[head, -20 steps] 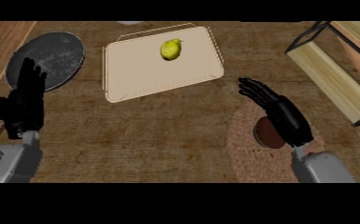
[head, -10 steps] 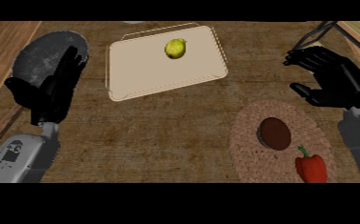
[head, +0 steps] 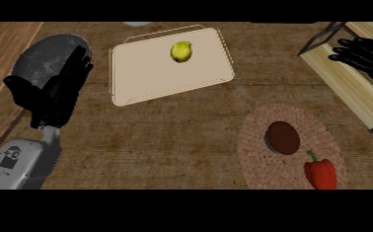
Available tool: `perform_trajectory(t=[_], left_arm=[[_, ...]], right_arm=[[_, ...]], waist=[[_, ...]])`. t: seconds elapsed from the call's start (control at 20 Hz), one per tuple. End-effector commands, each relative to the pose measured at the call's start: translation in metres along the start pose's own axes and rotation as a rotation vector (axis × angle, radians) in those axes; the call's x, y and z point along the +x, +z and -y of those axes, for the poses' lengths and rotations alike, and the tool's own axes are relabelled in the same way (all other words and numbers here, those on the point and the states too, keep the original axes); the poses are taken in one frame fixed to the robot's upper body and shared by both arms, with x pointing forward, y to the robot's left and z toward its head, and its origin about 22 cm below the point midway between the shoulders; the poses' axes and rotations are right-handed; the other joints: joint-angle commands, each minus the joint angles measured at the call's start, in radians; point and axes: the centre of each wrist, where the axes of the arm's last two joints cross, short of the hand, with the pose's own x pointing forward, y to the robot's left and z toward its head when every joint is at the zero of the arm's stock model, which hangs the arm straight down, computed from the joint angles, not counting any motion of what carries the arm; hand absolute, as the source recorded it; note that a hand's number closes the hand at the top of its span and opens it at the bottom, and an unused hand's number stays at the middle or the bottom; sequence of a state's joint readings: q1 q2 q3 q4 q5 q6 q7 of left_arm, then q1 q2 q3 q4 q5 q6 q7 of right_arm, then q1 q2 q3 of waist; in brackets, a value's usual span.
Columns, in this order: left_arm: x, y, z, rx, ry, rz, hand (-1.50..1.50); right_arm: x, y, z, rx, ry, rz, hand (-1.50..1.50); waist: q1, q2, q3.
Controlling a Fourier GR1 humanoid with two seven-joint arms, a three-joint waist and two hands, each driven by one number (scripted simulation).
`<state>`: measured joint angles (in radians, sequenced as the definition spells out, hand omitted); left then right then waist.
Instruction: Pick the cupcake from the placemat and place it in the tiered shelf
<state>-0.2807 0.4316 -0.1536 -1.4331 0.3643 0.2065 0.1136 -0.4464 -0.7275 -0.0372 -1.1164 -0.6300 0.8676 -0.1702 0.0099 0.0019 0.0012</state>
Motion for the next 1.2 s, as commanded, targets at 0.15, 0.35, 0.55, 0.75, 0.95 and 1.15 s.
perform_trajectory(t=[0.15,0.35,0.55,0.75,0.95,1.15], left_arm=[[0.001,0.001,-0.010,0.007,-0.012,-0.022,0.00],[-0.006,0.003,-0.005,0.012,0.024,-0.022,0.00],[0.014,0.009,0.001,0.021,0.010,-0.006,0.00],[-0.006,0.013,0.003,0.023,0.024,-0.016,0.00],[-0.006,0.000,0.006,0.019,0.002,-0.005,0.00],[-0.004,0.003,-0.021,0.002,0.011,-0.015,0.00]], right_arm=[[0.101,-0.021,-0.009,0.240,0.523,-0.267,-1.50],[0.131,-0.043,-0.046,0.253,0.884,-0.302,-1.50],[0.089,-0.052,-0.091,0.253,0.954,-0.305,-1.50],[0.078,-0.033,-0.109,0.257,0.966,-0.367,-1.50],[0.048,-0.036,-0.123,0.307,1.036,-0.450,-1.50],[0.033,-0.037,-0.131,0.291,1.157,-0.526,-1.50]], waist=[[-0.010,-0.010,-0.001],[-0.019,-0.011,-0.001],[-0.012,-0.011,0.000],[-0.018,-0.006,-0.001],[-0.015,-0.002,-0.001],[-0.009,-0.001,-0.001]])
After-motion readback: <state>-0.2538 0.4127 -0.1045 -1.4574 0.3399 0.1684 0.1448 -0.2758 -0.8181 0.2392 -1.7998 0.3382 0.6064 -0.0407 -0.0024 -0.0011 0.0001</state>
